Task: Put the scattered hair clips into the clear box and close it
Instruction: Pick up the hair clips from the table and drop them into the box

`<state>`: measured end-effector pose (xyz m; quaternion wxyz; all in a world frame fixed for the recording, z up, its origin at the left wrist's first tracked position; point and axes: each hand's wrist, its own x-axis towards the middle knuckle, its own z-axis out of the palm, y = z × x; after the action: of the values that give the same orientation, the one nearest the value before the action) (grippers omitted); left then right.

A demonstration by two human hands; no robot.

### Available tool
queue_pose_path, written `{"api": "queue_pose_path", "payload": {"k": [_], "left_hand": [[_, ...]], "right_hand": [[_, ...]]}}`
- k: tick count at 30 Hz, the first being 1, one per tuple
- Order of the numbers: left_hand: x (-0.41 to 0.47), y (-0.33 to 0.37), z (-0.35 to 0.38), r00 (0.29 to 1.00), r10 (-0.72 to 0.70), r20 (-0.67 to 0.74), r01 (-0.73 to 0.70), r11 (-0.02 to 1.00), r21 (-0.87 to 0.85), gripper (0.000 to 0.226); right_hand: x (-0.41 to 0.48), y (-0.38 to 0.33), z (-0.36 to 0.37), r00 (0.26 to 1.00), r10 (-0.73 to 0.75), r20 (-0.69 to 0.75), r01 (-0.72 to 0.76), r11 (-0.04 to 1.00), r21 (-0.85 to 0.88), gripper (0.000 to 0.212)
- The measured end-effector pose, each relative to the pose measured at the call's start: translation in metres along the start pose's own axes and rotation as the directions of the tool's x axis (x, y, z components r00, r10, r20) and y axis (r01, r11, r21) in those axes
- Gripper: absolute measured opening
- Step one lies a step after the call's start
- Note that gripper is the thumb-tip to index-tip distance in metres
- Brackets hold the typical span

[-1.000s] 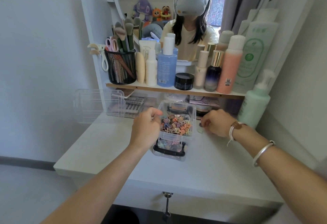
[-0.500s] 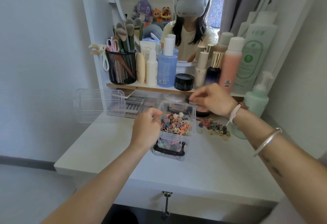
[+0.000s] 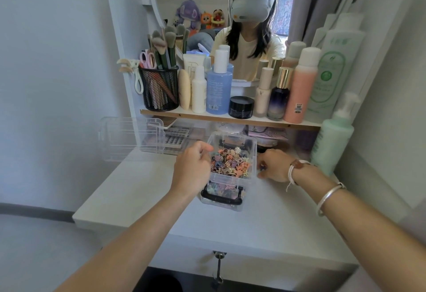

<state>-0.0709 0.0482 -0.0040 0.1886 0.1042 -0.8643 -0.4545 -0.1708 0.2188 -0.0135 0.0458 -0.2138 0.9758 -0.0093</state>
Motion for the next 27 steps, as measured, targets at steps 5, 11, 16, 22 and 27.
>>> {"api": "queue_pose_path", "payload": {"k": [5, 11, 16, 22, 27], "left_hand": [[-0.001, 0.0, 0.0, 1.0, 0.005, 0.002, -0.005, 1.0, 0.0, 0.027], [-0.001, 0.0, -0.001, 1.0, 0.008, -0.002, -0.008, 1.0, -0.003, 0.027], [-0.002, 0.001, -0.001, 1.0, 0.004, -0.006, -0.004, 1.0, -0.009, 0.027], [-0.003, 0.001, -0.001, 1.0, 0.0, -0.008, 0.0, 1.0, -0.009, 0.028], [-0.002, 0.002, -0.002, 1.0, 0.004, 0.003, -0.004, 1.0, 0.001, 0.027]], "right_hand": [[-0.003, 0.0, -0.001, 1.0, -0.009, -0.01, 0.009, 1.0, 0.011, 0.022], [-0.012, 0.0, -0.002, 0.999, -0.024, -0.03, 0.025, 0.999, 0.025, 0.025], [-0.019, 0.003, -0.022, 0.988, 0.02, -0.15, 0.003, 0.989, 0.148, 0.021], [-0.027, -0.027, -0.057, 0.951, -0.034, -0.307, 0.235, 0.723, 0.649, 0.009], [-0.02, -0.026, -0.056, 0.929, 0.054, -0.365, 0.215, 0.725, 0.655, 0.011]]}}
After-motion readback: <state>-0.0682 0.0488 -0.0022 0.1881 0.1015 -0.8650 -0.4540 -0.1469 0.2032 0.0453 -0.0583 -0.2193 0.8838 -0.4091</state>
